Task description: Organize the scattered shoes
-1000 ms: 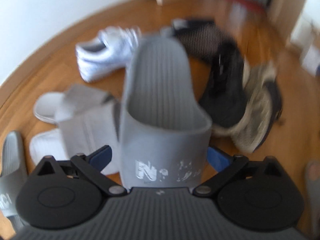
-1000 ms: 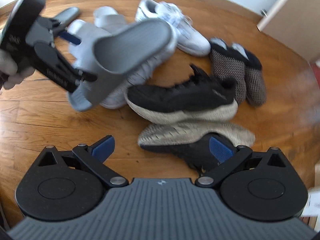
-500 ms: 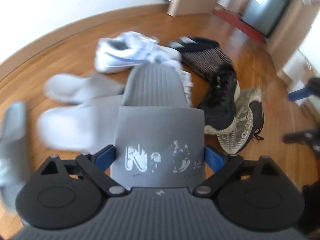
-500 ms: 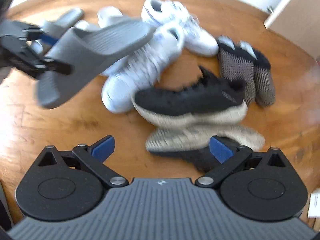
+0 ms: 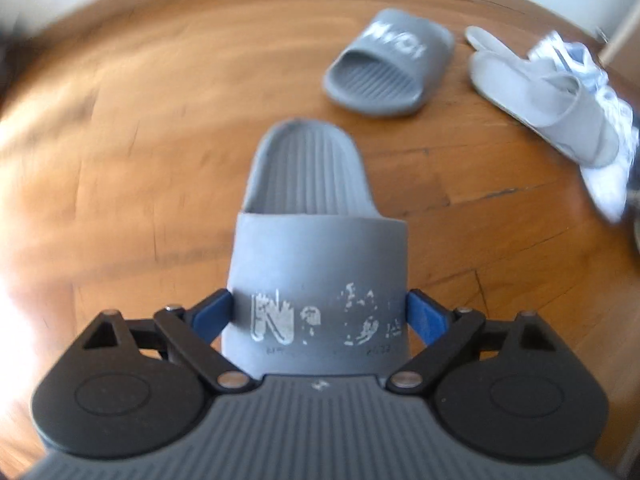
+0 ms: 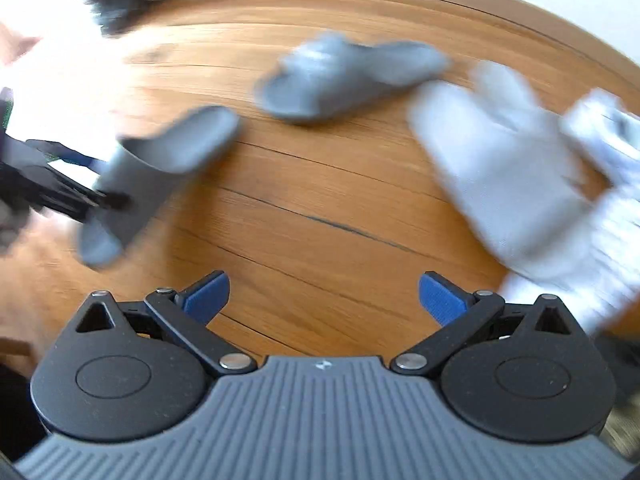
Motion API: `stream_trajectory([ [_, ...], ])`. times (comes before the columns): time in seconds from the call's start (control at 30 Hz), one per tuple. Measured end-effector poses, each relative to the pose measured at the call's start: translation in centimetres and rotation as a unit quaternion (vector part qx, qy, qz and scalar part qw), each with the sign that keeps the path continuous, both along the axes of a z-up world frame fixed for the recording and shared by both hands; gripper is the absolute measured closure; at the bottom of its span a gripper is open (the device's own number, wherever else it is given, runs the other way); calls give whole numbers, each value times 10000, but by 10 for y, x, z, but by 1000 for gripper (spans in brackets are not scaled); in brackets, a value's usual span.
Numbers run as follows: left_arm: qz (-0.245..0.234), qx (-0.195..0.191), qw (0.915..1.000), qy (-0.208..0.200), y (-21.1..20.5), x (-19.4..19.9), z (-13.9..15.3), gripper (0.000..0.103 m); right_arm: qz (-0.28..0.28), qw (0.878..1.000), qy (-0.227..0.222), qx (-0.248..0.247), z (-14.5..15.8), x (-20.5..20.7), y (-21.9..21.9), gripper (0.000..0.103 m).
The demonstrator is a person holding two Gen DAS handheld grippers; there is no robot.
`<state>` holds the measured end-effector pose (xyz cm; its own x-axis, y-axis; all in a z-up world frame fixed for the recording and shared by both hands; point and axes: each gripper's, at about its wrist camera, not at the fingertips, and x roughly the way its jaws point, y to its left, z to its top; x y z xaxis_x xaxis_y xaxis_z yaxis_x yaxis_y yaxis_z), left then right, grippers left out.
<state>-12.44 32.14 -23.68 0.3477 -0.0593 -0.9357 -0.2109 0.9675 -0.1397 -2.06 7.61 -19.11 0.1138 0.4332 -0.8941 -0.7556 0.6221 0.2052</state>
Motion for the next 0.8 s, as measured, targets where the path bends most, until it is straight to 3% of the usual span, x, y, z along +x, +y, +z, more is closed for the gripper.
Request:
stream_trajectory([
  [0.07,44,-172,9998,71,7,-1,4,7,766,9962,-117,391,-4,-10,36,1],
  [0.2,166,-303,9992,205,22,7,27,9,1690,9831,-371,595,-14,-28,83,1],
  [0.27,475,-118,9988,88,39,12,49,9,2449,9659,-457,709,-19,-39,106,1],
  [0.37,971,392,9941,-296,64,17,80,8,3129,9435,-824,717,-27,-58,127,1],
  [0.5,1480,674,9839,-736,88,21,102,8,3736,9185,-982,847,-42,-99,161,1],
  [0.57,1336,644,9864,-709,91,24,99,8,4028,9000,-1567,559,-61,-134,185,5],
  [0.6,1283,625,9874,-691,92,25,98,8,4147,8893,-1892,374,-72,-150,197,14],
  [0.67,1228,494,9893,-614,94,26,95,8,4250,8768,-2245,140,-87,-162,207,19],
  [0.8,1204,437,9898,-618,96,23,100,8,4349,8607,-2610,454,-97,-169,217,21],
])
